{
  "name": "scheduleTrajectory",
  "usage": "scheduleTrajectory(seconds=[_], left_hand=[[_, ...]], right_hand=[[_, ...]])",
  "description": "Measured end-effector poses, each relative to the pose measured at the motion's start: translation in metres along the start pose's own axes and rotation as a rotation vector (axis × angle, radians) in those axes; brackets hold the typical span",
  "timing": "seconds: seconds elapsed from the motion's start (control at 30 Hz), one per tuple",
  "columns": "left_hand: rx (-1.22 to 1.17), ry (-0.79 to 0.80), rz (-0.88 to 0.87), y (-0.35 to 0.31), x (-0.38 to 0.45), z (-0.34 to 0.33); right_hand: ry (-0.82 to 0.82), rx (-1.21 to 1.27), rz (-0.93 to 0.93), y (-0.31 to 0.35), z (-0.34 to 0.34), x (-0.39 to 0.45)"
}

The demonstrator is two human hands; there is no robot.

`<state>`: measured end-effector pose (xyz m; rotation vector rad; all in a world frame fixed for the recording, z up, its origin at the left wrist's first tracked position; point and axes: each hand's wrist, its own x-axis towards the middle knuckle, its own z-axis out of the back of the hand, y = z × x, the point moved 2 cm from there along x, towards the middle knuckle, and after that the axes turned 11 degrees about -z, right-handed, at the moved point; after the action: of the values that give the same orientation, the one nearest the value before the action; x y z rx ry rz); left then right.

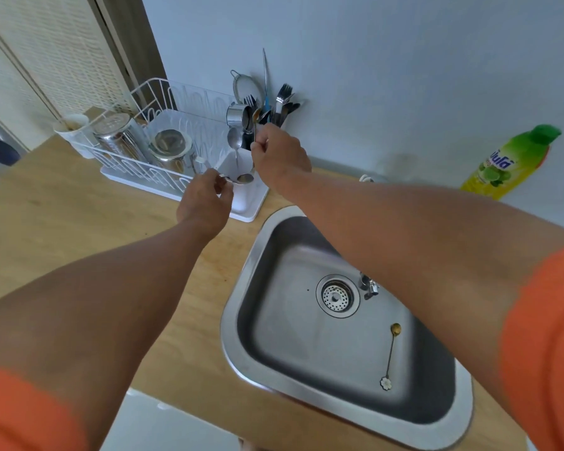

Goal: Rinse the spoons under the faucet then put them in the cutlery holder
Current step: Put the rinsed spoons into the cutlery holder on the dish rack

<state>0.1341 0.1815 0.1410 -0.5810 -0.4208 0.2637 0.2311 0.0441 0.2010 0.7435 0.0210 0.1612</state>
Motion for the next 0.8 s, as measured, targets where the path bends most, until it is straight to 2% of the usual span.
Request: scheduleTrajectory(seconds=[0.17, 0.37, 0.47, 0.63, 0.8], left_hand=[[0.015, 0.092, -0.017, 0.016, -0.018, -0.002], [0.077, 0.195, -0.005, 0.037, -0.052, -0.009], [0.082, 0.238, 0.000, 0.041, -0.070, -0.016], [0.118, 0.321, 0.023, 0.046, -0.094, -0.029], [0.232, 0.313, -0.115, 0.048, -0.108, -0.034]], right_hand=[[0.050, 0.022, -0.046, -0.010, -0.015, 0.002], [-0.119, 0.065, -0.018, -0.006, -0.011, 0.003], [-0.142, 0.078, -0.015, 0.001, -0.006, 0.007], [0.031, -0.010, -0.038, -0.005, -0.019, 0.011], [0.135, 0.033, -0.139, -0.024, -0.035, 0.004]])
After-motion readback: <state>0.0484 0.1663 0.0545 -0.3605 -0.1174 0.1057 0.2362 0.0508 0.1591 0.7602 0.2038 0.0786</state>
